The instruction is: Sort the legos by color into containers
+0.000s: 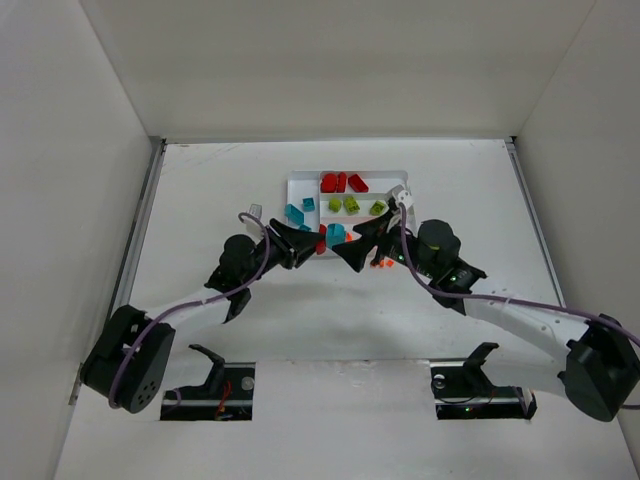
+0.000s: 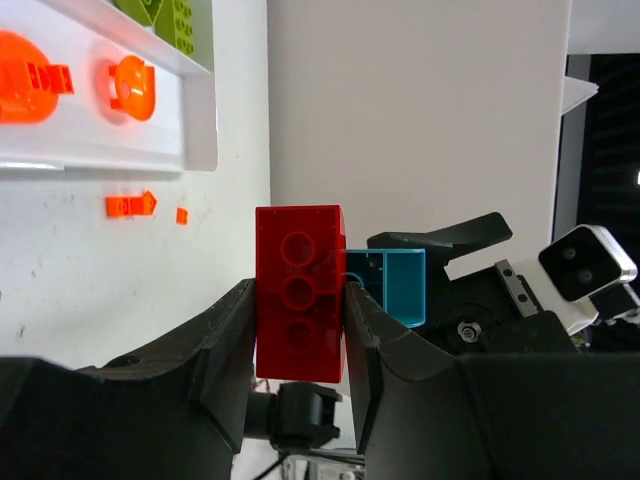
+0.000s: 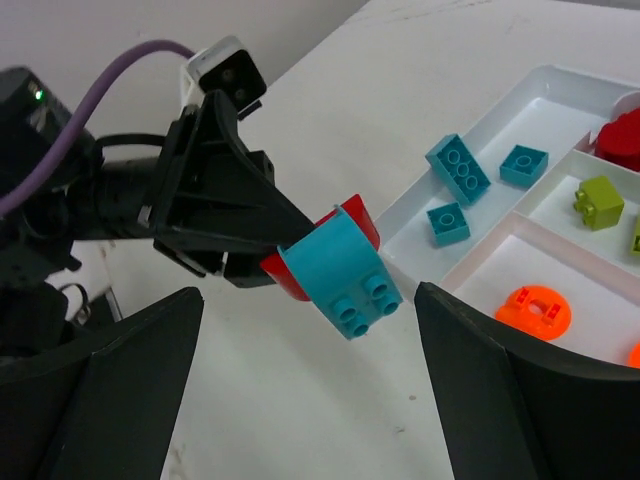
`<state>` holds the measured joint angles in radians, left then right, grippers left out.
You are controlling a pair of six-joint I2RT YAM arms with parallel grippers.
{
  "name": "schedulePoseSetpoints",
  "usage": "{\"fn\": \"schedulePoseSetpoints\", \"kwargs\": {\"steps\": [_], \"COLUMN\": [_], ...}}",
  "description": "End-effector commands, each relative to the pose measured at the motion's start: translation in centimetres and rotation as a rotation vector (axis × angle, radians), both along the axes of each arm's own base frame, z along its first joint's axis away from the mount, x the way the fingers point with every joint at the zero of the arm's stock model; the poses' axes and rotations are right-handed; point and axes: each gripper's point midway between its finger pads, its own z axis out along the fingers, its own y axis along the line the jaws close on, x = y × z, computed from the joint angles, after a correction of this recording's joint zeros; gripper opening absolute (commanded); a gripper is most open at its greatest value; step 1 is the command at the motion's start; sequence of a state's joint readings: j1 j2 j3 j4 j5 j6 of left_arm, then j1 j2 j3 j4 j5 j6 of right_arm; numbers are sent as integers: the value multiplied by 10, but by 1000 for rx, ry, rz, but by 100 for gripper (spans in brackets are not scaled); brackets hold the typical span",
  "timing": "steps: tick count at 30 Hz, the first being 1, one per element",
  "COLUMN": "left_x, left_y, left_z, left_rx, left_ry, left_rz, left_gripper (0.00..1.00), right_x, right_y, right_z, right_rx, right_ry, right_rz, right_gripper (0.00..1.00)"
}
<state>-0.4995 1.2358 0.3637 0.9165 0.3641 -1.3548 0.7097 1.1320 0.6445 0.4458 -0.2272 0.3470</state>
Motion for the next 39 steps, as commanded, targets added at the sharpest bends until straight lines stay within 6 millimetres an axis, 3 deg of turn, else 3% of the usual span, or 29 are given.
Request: {"fn": "schedulePoseSetpoints", "kwargs": {"steps": [1,12,15,19,21,27,29,32,39], "left_x": [-12,-23,-24,-23,-22,-11,-8,-5,-7], "left_y": [1,4,3,8,13,43,53,64,73], "left_z": [29,30,28,27,25,11,12,18,32], "left_rx": [-89,-84,-80,-82,-77,-61,-57,-51,0], "left_ry": [6,18,20,13,9,13,-6,-47,-148], "left_rz": [-70,-106,-111,-94,-79,17,47,82,112], "left_gripper": [13,13,13,13,12,11,11,11,11], "right_x": [0,-2,-4,-3,-4,10,20,44,147], "right_y": [1,24,33,38,36,0,-7,0,45], "right_z": [25,24,25,25,30,51,49,30,-26], "right_rx": [-60,-74,-68,-60,-41,60,70,52,-75], "right_ry": [-153,-160,-152,-135,-129,-127,-107,-43,117], "right_rz": [38,111,136,140,137,48,18,-37,-267], "right_gripper": [92,75,63,34,26,22,23,24,24]}}
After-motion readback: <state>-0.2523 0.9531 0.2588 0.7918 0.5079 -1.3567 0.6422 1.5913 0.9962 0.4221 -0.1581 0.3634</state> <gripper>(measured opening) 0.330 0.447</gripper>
